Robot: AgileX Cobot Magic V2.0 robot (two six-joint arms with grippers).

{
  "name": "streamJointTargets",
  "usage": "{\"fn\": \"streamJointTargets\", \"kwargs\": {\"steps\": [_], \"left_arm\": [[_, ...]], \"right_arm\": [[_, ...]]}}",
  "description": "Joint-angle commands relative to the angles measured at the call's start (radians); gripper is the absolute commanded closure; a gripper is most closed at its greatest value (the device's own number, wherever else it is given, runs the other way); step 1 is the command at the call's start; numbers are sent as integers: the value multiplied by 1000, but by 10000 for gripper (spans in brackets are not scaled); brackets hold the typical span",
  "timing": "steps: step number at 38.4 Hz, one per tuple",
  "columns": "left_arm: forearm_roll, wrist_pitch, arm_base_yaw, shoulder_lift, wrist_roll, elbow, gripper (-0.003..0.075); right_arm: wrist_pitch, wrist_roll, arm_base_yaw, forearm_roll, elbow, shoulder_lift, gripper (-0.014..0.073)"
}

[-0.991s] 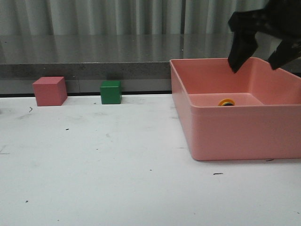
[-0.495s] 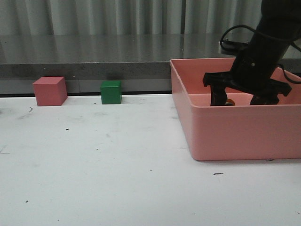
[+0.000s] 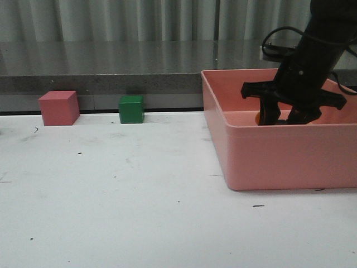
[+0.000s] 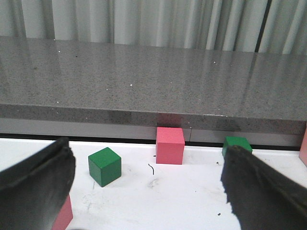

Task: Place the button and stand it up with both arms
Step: 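Lower the right gripper into the pink bin onto the yellow button, then close the right gripper on the button and lift it out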

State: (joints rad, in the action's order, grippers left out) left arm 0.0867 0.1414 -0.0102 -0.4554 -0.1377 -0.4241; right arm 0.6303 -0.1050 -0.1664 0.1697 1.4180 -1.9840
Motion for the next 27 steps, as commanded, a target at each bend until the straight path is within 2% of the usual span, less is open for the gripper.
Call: {"fn": "streamJointTargets", "kwargs": {"steps": [1,8,13,20,27], "left_arm": [[1,-79,1,-11,-5,-38,120],[1,-79,1,-11,-5,-38,120],[1,-79,1,-11,-5,-38,120],[1,-83,1,-11,-5,-38,120],[1,-84,1,-11,-5,-38,120]], "right_arm": [[-14,3,4,1,30,125,326],[-9,3,-6,38,30,271,326],[-1,4,-57,97,30,363,326],[14,5,-215,146,30,398,326],[-36,5,-400,170,32,338,326]]}}
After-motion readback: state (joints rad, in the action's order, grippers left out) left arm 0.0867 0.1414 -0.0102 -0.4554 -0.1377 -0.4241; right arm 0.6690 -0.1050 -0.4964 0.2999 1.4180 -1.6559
